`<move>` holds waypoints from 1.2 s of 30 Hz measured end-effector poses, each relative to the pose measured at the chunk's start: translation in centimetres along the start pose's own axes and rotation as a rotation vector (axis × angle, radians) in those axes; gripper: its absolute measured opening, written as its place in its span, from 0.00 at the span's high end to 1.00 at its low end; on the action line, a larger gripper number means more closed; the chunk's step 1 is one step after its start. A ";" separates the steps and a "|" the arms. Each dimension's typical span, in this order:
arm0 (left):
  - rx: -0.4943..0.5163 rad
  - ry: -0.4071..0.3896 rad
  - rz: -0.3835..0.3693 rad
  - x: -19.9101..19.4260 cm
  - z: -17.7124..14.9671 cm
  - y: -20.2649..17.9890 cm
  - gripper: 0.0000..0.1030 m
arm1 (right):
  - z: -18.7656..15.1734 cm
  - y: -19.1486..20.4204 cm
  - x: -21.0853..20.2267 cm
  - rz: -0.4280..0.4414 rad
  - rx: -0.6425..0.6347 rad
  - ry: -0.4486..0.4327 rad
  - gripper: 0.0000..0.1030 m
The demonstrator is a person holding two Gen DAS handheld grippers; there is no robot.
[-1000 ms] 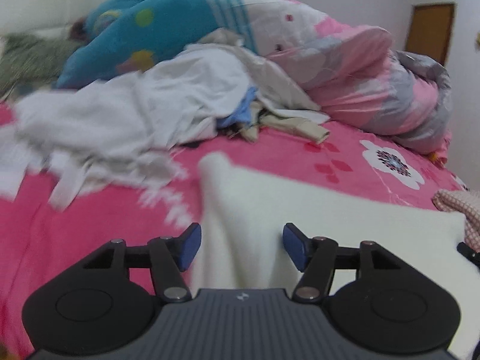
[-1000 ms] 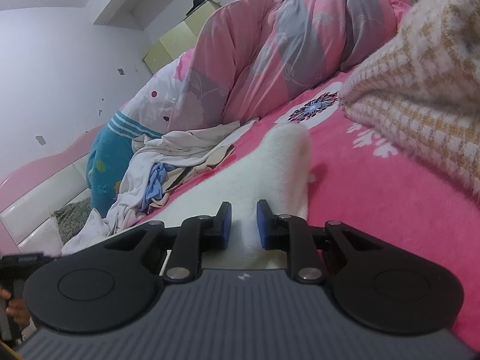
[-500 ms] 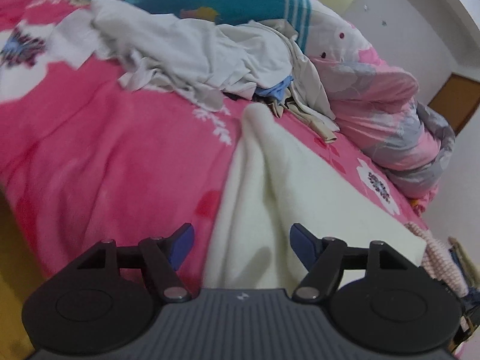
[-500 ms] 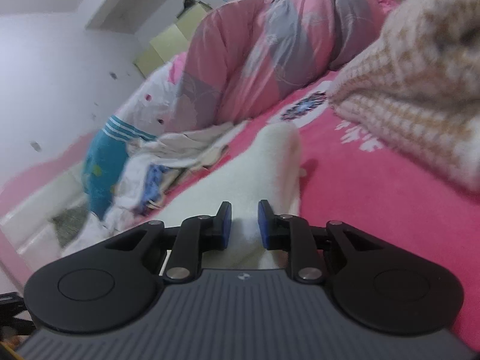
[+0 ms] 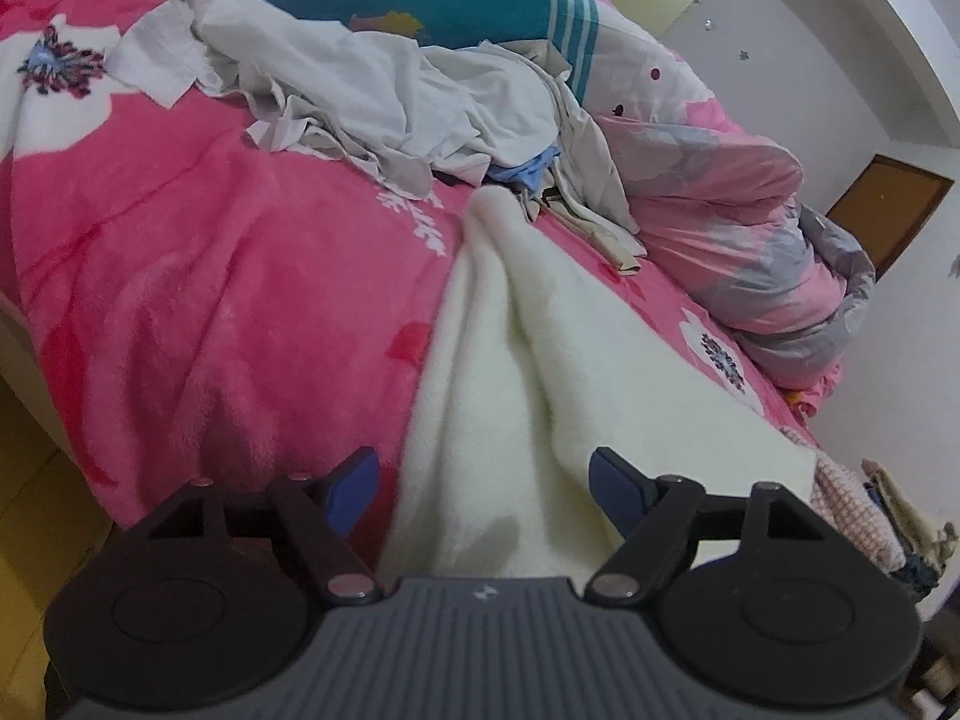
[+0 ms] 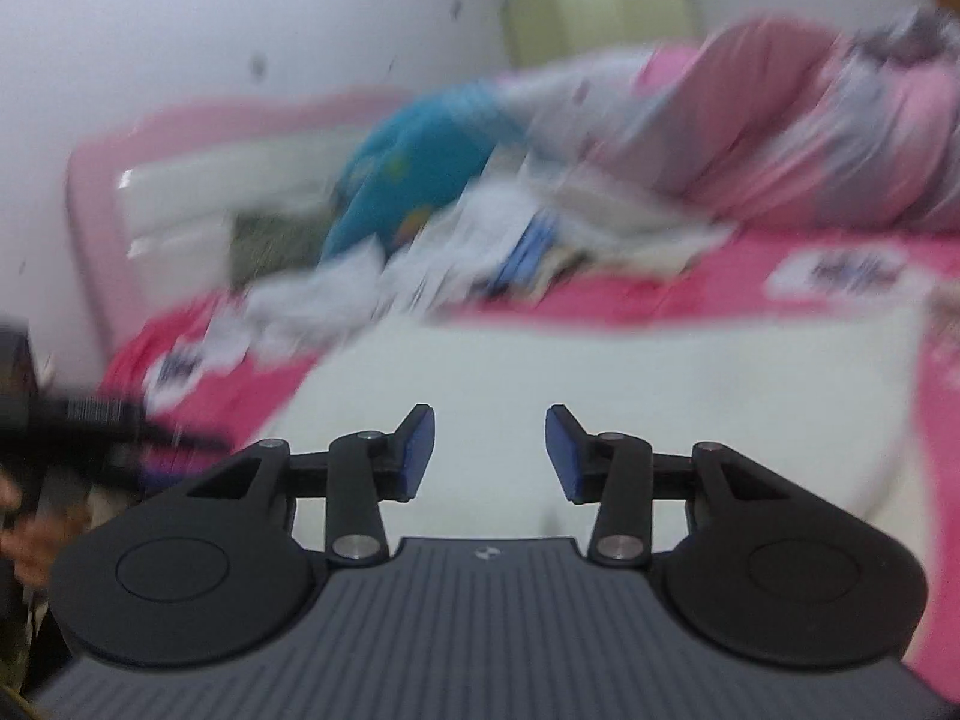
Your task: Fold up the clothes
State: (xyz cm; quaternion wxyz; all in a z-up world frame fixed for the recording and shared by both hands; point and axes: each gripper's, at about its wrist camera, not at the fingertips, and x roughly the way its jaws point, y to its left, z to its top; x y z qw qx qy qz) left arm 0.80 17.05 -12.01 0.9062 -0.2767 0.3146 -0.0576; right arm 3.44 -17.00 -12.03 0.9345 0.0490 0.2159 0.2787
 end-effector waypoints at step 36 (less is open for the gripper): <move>0.367 0.145 0.392 2.2 -0.8 -6.6 0.17 | 5.0 6.7 3.5 -0.294 -0.150 0.080 0.01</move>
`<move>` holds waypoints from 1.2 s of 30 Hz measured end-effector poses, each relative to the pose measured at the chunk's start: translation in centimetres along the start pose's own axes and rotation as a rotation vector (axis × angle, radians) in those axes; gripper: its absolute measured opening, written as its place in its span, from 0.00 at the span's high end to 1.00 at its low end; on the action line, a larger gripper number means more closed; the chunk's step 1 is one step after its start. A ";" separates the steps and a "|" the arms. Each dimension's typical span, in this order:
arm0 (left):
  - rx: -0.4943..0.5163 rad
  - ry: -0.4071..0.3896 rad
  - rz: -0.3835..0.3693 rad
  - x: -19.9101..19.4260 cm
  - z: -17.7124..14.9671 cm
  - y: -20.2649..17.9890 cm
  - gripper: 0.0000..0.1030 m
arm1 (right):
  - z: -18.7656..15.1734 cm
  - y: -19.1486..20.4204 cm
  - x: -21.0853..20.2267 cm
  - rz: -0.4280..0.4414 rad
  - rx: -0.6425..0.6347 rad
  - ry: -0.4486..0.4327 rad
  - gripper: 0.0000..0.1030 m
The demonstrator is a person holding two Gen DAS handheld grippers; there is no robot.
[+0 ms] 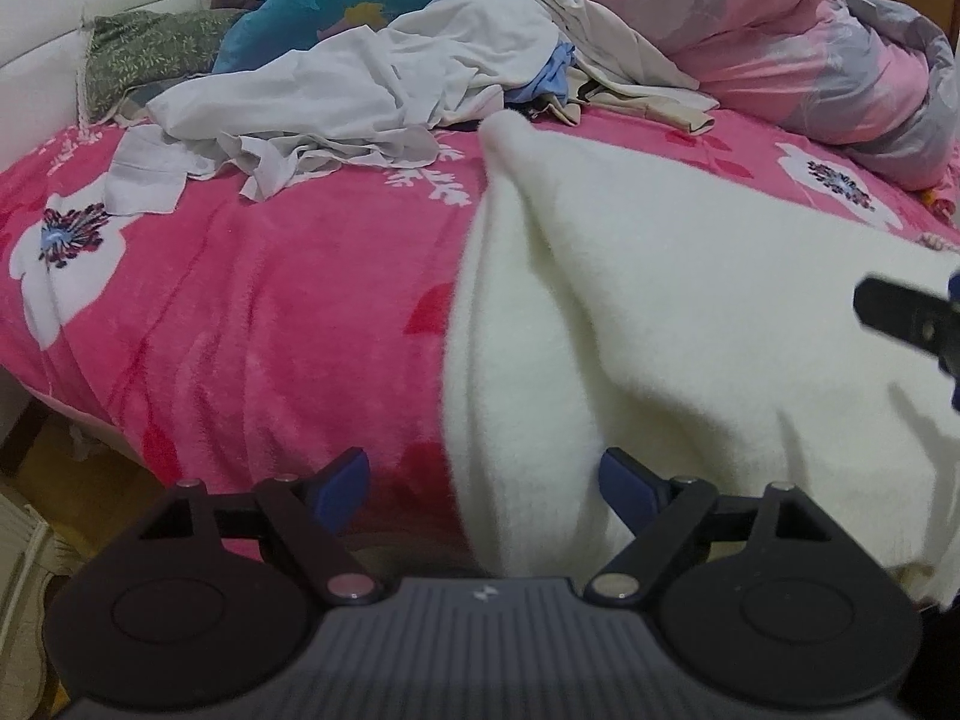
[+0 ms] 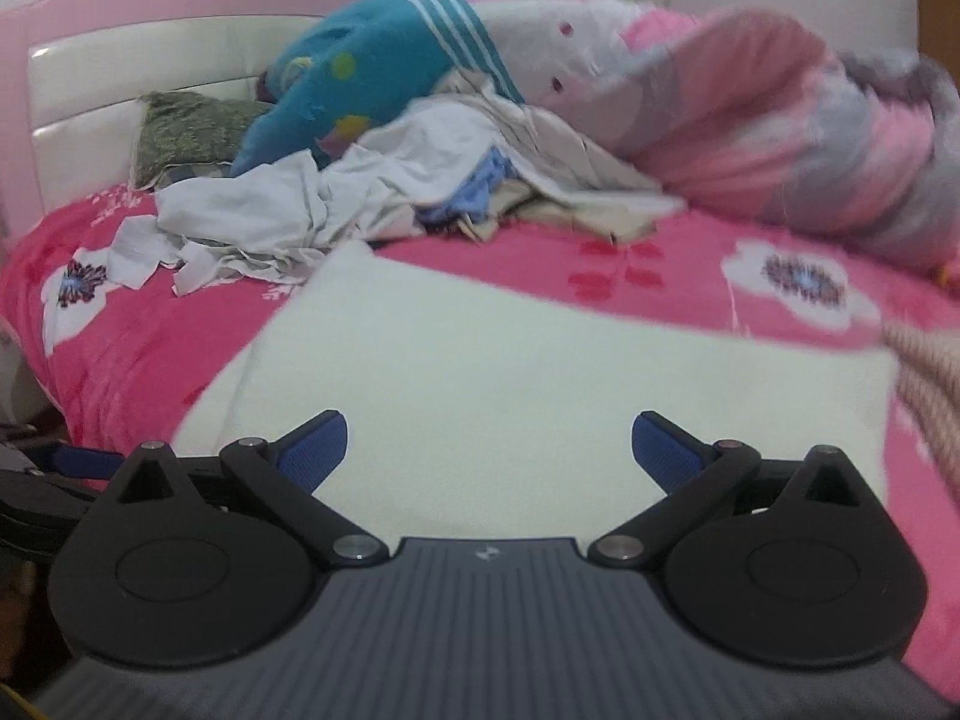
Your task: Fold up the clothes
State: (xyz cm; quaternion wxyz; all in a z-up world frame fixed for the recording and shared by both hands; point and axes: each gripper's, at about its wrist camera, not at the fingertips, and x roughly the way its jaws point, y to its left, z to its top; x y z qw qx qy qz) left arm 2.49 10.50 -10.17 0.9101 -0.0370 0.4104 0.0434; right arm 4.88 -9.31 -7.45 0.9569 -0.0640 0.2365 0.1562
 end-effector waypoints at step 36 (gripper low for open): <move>0.087 -0.032 0.036 -0.4 -0.8 -0.8 0.13 | -4.5 4.1 4.3 0.086 -0.189 -0.003 0.84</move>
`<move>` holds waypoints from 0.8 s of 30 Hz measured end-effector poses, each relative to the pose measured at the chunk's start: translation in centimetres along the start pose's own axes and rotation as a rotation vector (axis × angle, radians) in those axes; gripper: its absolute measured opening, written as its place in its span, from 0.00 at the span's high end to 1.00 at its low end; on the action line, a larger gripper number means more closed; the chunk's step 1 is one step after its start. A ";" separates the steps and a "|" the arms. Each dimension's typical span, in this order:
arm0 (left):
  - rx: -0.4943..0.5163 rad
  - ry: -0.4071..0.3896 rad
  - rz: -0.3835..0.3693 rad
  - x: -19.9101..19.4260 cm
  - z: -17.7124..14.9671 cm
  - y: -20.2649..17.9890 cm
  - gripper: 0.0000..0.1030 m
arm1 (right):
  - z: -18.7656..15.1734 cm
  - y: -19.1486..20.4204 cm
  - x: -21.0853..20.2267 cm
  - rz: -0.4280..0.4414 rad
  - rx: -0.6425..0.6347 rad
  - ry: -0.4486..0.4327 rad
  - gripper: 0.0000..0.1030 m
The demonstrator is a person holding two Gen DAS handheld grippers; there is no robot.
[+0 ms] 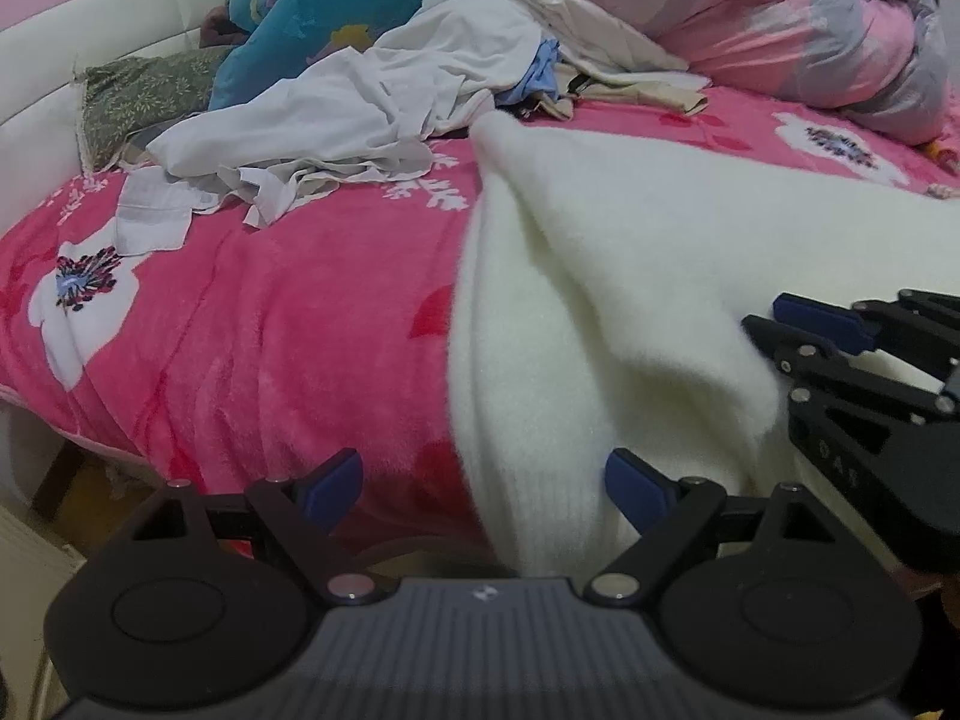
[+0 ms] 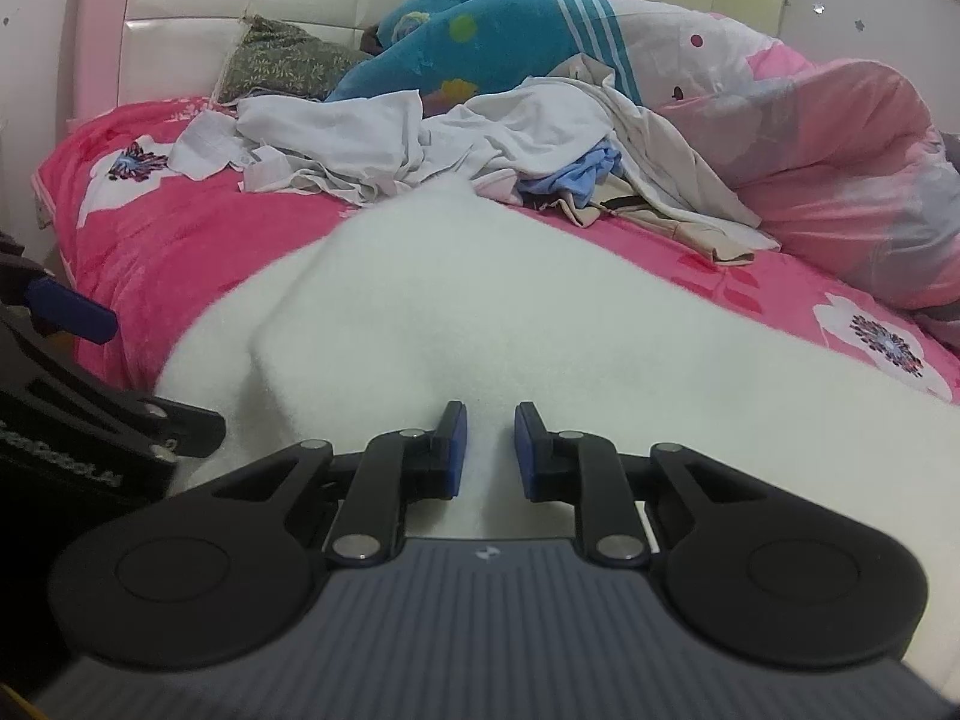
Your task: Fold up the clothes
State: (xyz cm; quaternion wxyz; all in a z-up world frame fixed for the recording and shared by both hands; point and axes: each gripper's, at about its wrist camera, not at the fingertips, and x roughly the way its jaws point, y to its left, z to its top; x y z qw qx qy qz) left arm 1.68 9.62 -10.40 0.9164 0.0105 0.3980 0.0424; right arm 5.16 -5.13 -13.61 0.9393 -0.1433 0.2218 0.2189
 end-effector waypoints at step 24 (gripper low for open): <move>-0.241 0.017 -0.147 -4.1 -0.6 1.2 0.00 | -0.8 -1.8 0.2 0.058 0.160 -0.025 0.83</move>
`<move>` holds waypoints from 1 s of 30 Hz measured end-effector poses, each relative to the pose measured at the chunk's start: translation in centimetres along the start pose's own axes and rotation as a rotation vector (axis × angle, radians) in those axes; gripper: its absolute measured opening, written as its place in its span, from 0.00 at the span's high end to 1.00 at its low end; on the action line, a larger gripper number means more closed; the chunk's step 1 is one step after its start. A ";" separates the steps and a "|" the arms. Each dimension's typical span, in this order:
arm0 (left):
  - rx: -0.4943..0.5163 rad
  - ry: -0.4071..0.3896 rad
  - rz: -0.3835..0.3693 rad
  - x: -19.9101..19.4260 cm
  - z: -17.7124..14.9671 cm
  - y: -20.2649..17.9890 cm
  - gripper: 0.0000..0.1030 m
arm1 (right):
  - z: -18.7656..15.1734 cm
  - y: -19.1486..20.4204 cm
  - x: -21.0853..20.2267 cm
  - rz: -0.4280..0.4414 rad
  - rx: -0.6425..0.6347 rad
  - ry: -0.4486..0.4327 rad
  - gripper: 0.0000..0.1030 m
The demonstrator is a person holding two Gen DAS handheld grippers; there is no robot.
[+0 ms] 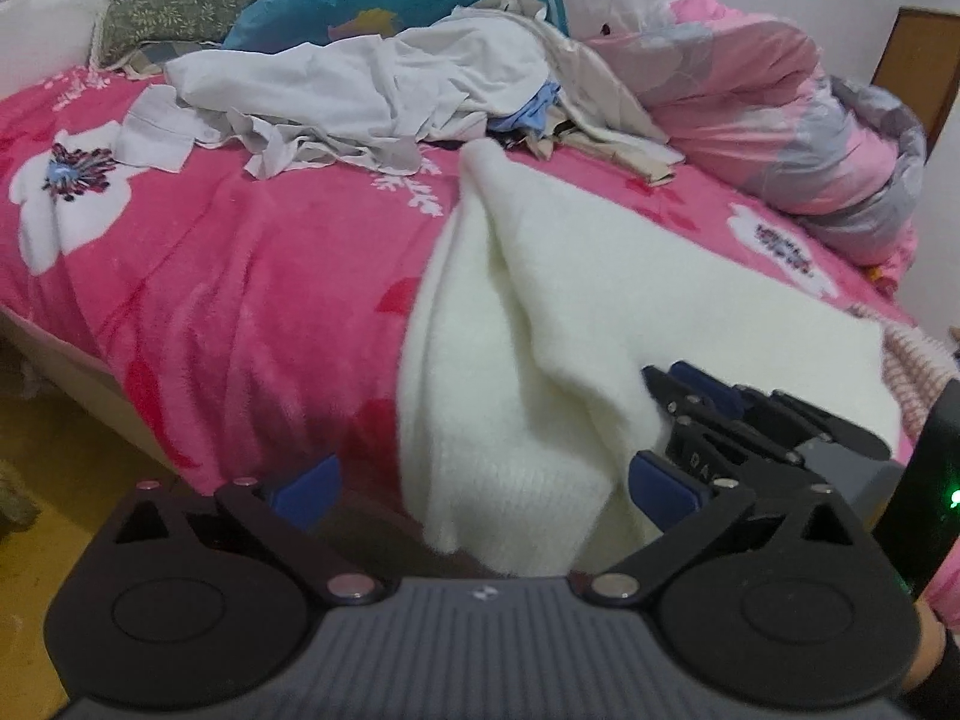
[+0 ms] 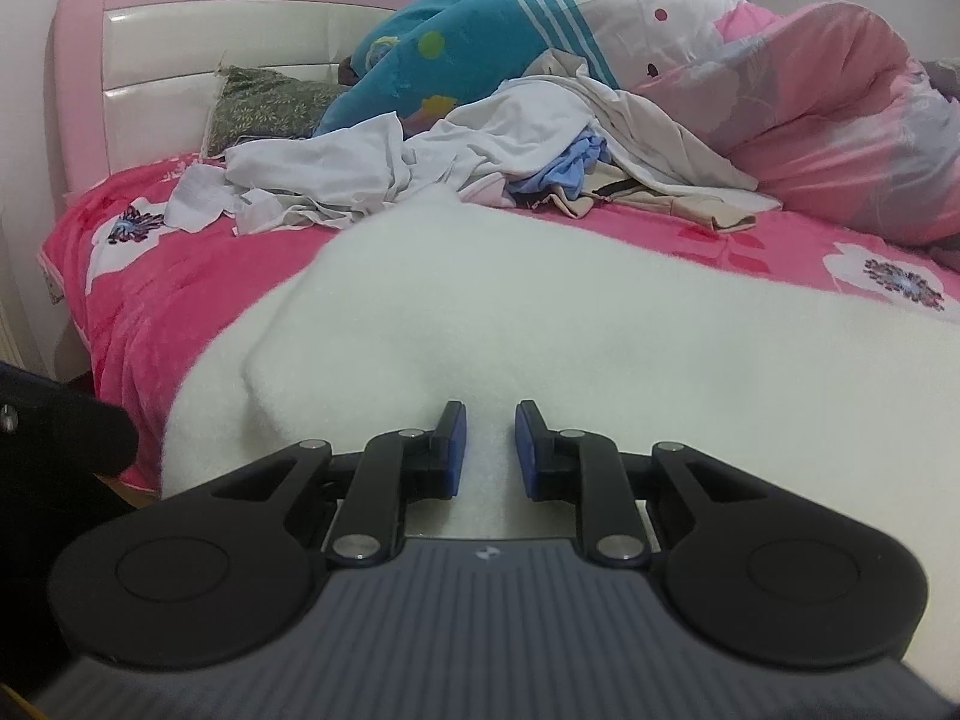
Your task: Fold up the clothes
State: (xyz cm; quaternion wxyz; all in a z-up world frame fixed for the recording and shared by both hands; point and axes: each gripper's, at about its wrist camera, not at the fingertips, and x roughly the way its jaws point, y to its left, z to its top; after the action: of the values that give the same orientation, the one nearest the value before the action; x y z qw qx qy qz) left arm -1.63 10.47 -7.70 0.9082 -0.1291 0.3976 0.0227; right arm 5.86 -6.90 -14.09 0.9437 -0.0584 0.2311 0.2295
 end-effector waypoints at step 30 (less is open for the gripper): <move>0.047 -0.079 0.158 -0.8 0.8 -0.6 0.00 | -0.1 0.0 -0.1 0.002 0.010 -0.005 0.83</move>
State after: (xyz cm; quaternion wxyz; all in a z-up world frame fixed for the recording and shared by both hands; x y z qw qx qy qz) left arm -1.50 10.11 -6.45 0.9213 -0.0752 0.3708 0.0900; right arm 5.79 -6.98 -14.18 0.9443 -0.0529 0.2299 0.2295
